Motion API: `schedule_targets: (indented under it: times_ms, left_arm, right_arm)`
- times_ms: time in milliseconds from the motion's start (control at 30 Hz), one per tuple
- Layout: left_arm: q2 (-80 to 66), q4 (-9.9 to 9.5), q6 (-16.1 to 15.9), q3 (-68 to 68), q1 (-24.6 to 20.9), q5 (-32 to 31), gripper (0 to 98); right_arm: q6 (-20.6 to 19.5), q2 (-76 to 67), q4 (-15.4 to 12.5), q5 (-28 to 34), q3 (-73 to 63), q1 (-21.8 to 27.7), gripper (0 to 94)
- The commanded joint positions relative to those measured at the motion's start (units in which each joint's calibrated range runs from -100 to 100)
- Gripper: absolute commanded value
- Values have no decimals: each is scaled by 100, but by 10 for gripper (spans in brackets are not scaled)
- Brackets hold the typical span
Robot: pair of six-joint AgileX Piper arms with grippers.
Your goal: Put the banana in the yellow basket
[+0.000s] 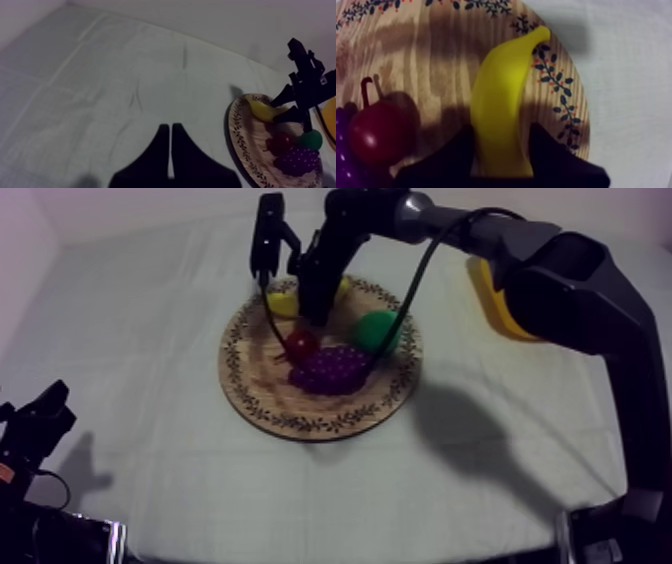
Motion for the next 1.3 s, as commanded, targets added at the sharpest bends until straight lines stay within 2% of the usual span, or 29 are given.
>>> schedule_targets:
  times_ms: [0,200,633,1067,1267]
  left_arm:
    - [-1,-2,0,1,1,1,1]
    - [-1,-2,0,1,1,1,1]
    - [-1,-2,0,1,1,1,1]
    - [-1,-2,3,1,1,1,1]
    - [-1,-2,1,1,1,1,1]
  right_arm:
    - [-3,30,-3,13,-36,0,302]
    - [14,133,26,24,-38,2,294]
    - [48,-179,-77,104,234,84,143]
    - [1,-2236,-170,-157,1729,491,122]
    - [-189,-3283,-241,-173,2212,848,145]
